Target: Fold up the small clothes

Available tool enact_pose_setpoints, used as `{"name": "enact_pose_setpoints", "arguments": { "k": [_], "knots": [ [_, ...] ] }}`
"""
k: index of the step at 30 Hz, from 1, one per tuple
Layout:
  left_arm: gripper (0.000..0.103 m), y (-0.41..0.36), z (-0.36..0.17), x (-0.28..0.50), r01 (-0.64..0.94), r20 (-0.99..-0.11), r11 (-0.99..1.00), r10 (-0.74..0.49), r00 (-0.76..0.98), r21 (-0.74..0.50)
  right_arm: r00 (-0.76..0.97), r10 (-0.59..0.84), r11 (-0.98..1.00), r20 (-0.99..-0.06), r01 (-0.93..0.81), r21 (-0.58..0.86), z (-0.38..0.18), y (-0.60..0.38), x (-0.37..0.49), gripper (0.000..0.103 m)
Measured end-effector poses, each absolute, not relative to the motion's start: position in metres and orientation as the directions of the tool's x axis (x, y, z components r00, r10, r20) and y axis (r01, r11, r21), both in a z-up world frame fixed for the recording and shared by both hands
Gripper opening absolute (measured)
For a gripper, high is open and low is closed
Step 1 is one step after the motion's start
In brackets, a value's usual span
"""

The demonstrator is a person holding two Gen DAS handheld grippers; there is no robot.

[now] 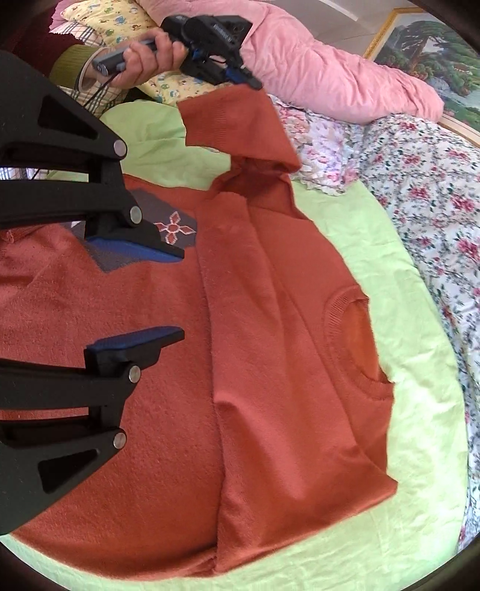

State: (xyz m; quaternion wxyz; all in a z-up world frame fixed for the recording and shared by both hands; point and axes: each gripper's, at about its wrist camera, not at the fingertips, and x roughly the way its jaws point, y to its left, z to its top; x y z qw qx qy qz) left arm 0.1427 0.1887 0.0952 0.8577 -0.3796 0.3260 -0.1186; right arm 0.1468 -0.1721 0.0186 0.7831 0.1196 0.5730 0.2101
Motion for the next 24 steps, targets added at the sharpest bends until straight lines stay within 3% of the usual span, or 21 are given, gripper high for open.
{"name": "enact_pose_setpoints", "arguments": {
  "k": [11,16,19,21,24],
  "knots": [
    [0.005,0.034,0.046,0.246,0.095,-0.492,0.668,-0.629,0.602,-0.738,0.341,0.389,0.916,-0.856,-0.040,0.400,0.025,-0.240,0.153,0.037],
    [0.005,-0.014,-0.007,0.266,0.095,-0.605,0.725,-0.632,0.484,-0.682,0.339,0.385,0.912,-0.858,0.003,0.410,0.018,-0.256,0.152,0.037],
    [0.011,-0.022,-0.031,0.262,0.086,-0.652,0.742,-0.632,0.419,-0.665,0.331,0.391,0.909,-0.859,0.008,0.417,0.014,-0.257,0.154,0.037],
    [0.034,-0.021,-0.044,0.253,0.067,-0.668,0.738,-0.642,0.377,-0.671,0.325,0.396,0.908,-0.859,0.004,0.420,0.012,-0.256,0.155,0.037],
    [0.043,-0.010,-0.046,0.231,0.053,-0.677,0.737,-0.645,0.355,-0.674,0.309,0.407,0.906,-0.860,-0.015,0.424,0.008,-0.248,0.156,0.038]
  ]
}}
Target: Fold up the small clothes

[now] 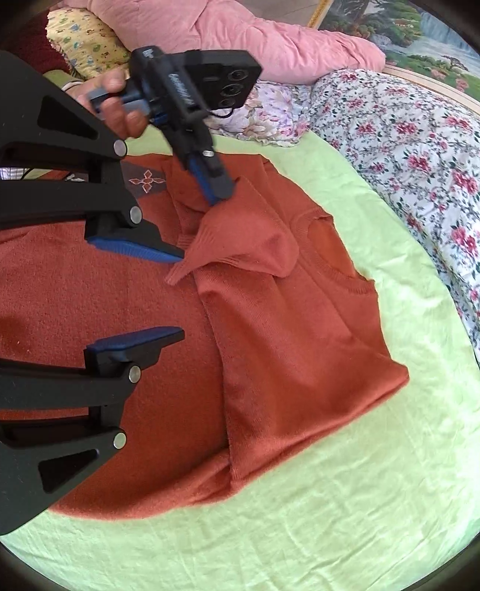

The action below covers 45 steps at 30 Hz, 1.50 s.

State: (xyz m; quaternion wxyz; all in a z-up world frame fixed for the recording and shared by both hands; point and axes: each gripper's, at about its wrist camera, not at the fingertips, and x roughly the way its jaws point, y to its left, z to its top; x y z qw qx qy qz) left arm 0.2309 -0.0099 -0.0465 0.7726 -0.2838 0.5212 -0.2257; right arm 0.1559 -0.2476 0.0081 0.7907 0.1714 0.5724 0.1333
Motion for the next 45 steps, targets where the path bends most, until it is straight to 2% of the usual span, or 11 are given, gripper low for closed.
{"name": "enact_pose_setpoints", "arguments": {
  "k": [5,8,12,16,18,19,21,25,32,41,45],
  "knots": [
    [0.050,0.031,-0.030,0.183,0.021,-0.741,0.812,-0.543,0.396,-0.583,0.270,0.467,0.878,-0.842,-0.030,0.478,-0.002,-0.233,0.156,0.038],
    [0.051,0.074,-0.027,0.160,-0.077,-0.818,0.888,-0.381,0.432,-0.454,0.277,0.397,0.918,-0.875,-0.093,0.386,-0.003,-0.215,0.155,0.038],
    [0.051,0.127,-0.035,0.151,-0.215,-0.879,0.927,-0.192,0.437,-0.309,0.299,0.308,0.948,-0.903,-0.173,0.266,-0.009,-0.195,0.163,0.052],
    [0.051,0.161,-0.050,0.156,-0.299,-0.904,0.928,-0.080,0.419,-0.221,0.283,0.286,0.948,-0.916,-0.220,0.228,-0.025,-0.183,0.176,0.052],
    [0.050,0.167,-0.058,0.164,-0.316,-0.911,0.924,-0.072,0.407,-0.214,0.283,0.258,0.950,-0.924,-0.248,0.189,-0.032,-0.178,0.181,0.049],
    [0.050,0.168,-0.062,0.168,-0.317,-0.911,0.923,-0.076,0.406,-0.219,0.285,0.250,0.951,-0.925,-0.254,0.178,-0.033,-0.177,0.182,0.031],
    [0.050,0.168,-0.065,0.176,-0.309,-0.911,0.928,-0.071,0.406,-0.210,0.290,0.227,0.950,-0.929,-0.274,0.147,-0.032,-0.176,0.187,0.008],
    [0.048,0.157,-0.068,0.190,-0.300,-0.918,0.943,-0.013,0.397,-0.143,0.372,0.156,0.949,-0.915,-0.313,0.035,-0.007,-0.178,0.196,0.007],
    [0.047,0.165,-0.065,0.190,-0.325,-0.910,0.931,-0.016,0.415,-0.164,0.671,-0.004,0.946,-0.741,-0.238,-0.220,0.079,-0.211,0.214,0.006],
    [0.044,0.177,-0.065,0.187,-0.399,-0.906,0.890,-0.035,0.421,-0.220,0.538,-0.050,0.917,-0.842,-0.308,-0.251,0.004,-0.227,0.209,0.006],
    [0.044,0.195,-0.068,0.178,-0.410,-0.888,0.852,-0.127,0.441,-0.325,0.480,-0.061,0.928,-0.875,-0.296,-0.227,-0.013,-0.239,0.202,0.018]
  ]
}}
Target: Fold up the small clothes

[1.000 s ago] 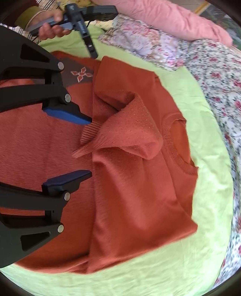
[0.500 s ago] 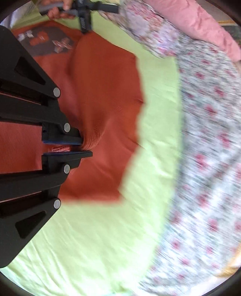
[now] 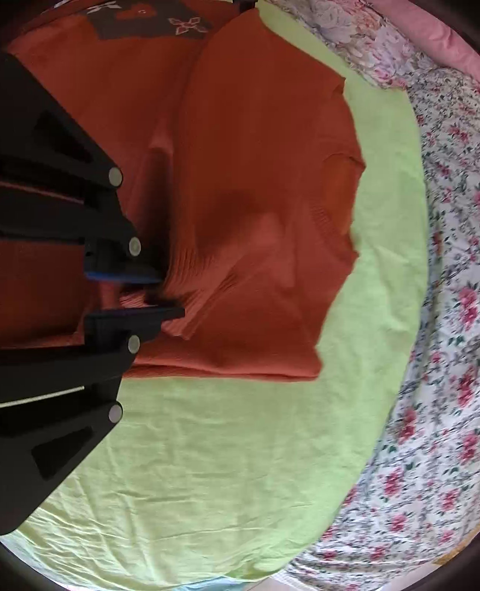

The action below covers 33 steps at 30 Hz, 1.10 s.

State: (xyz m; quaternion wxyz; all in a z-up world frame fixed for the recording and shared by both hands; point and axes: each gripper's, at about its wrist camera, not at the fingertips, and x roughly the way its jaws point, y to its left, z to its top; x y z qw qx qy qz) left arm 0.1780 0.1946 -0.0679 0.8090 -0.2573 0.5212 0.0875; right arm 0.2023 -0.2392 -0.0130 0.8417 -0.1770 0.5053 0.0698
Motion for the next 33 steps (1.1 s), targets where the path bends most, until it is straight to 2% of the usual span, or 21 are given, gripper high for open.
{"name": "enact_pose_setpoints", "arguments": {
  "k": [1,3,6,10,12,17,21,24,26,27,28,30,33],
  "knots": [
    [0.044,0.197,-0.067,0.176,-0.406,-0.886,0.850,-0.138,0.443,-0.336,0.470,-0.056,0.934,-0.881,-0.286,-0.212,-0.013,-0.244,0.200,0.025],
    [0.044,0.200,-0.067,0.171,-0.395,-0.885,0.850,-0.162,0.436,-0.350,0.459,-0.033,0.951,-0.888,-0.259,-0.169,-0.008,-0.254,0.195,0.029],
    [0.042,0.200,-0.061,0.163,-0.355,-0.890,0.868,-0.187,0.415,-0.348,0.431,0.059,0.979,-0.901,-0.200,-0.031,0.005,-0.276,0.186,0.030],
    [0.043,0.195,-0.036,0.157,-0.270,-0.846,0.861,-0.283,0.451,-0.432,0.452,0.193,0.980,-0.871,-0.130,0.150,0.024,-0.298,0.187,0.030],
    [0.049,0.194,-0.022,0.163,-0.255,-0.833,0.863,-0.280,0.477,-0.436,0.458,0.216,0.976,-0.862,-0.116,0.183,0.028,-0.301,0.199,0.030],
    [0.051,0.182,-0.026,0.205,-0.268,-0.851,0.879,-0.239,0.467,-0.395,0.429,0.229,0.968,-0.874,-0.192,0.160,0.015,-0.282,0.239,0.030],
    [0.051,0.162,-0.052,0.230,-0.267,-0.906,0.920,-0.169,0.388,-0.286,0.351,0.164,0.960,-0.922,-0.272,0.067,-0.014,-0.262,0.264,0.045],
    [0.053,0.155,-0.066,0.232,-0.267,-0.929,0.938,-0.119,0.350,-0.221,0.278,0.125,0.944,-0.952,-0.330,0.028,-0.036,-0.255,0.270,0.047],
    [0.052,0.155,-0.068,0.232,-0.265,-0.930,0.941,-0.107,0.352,-0.209,0.267,0.128,0.929,-0.955,-0.369,0.022,-0.040,-0.252,0.266,0.040],
    [0.047,0.155,-0.069,0.232,-0.265,-0.929,0.942,-0.104,0.355,-0.207,0.267,0.115,0.925,-0.957,-0.381,0.005,-0.040,-0.250,0.266,0.009],
    [0.044,0.156,-0.069,0.232,-0.266,-0.929,0.944,-0.092,0.358,-0.195,0.263,0.104,0.926,-0.959,-0.378,-0.003,-0.040,-0.250,0.267,0.005],
    [0.036,0.156,-0.069,0.234,-0.267,-0.928,0.946,-0.081,0.364,-0.187,0.293,0.122,0.936,-0.948,-0.352,0.012,-0.030,-0.253,0.270,0.005],
    [0.035,0.160,-0.071,0.234,-0.279,-0.926,0.941,-0.078,0.369,-0.191,0.394,0.128,0.966,-0.910,-0.258,0.024,-0.009,-0.267,0.276,0.005]
  ]
}}
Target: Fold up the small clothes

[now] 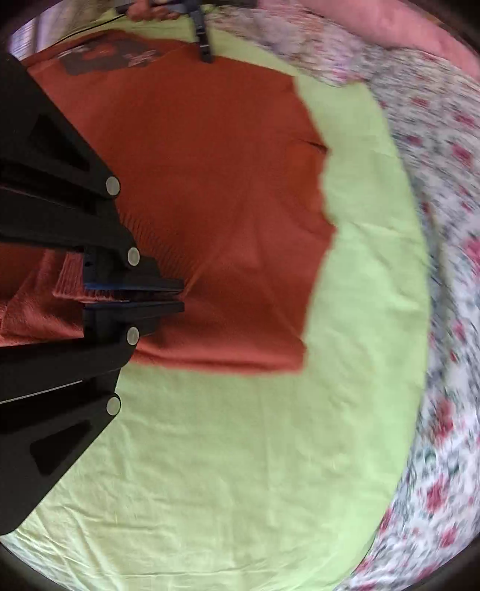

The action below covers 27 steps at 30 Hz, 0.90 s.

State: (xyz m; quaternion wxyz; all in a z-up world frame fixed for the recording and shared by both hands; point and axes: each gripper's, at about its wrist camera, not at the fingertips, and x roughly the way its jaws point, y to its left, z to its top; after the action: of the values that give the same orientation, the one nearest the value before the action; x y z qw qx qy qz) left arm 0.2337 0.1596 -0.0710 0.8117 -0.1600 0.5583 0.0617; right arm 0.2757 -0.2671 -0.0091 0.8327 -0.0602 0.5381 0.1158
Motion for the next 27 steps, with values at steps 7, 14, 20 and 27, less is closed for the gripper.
{"name": "enact_pose_setpoints", "arguments": {
  "k": [7,14,20,27],
  "knots": [
    [0.035,0.167,-0.066,0.223,-0.297,-0.923,0.933,-0.083,0.375,-0.204,0.342,0.061,0.979,-0.938,-0.206,-0.012,-0.031,-0.261,0.273,0.018],
    [0.036,0.169,-0.050,0.186,-0.299,-0.919,0.925,-0.110,0.378,-0.233,0.414,0.110,0.981,-0.904,-0.190,0.032,0.011,-0.264,0.232,0.051],
    [0.048,0.159,-0.037,0.136,-0.287,-0.925,0.923,-0.148,0.350,-0.256,0.406,0.165,0.980,-0.899,-0.170,0.103,0.025,-0.273,0.178,0.051],
    [0.067,0.135,-0.038,0.066,-0.333,-0.959,0.913,-0.163,0.231,-0.235,0.380,0.198,0.978,-0.903,-0.144,0.154,0.028,-0.271,0.120,0.051]
  ]
}}
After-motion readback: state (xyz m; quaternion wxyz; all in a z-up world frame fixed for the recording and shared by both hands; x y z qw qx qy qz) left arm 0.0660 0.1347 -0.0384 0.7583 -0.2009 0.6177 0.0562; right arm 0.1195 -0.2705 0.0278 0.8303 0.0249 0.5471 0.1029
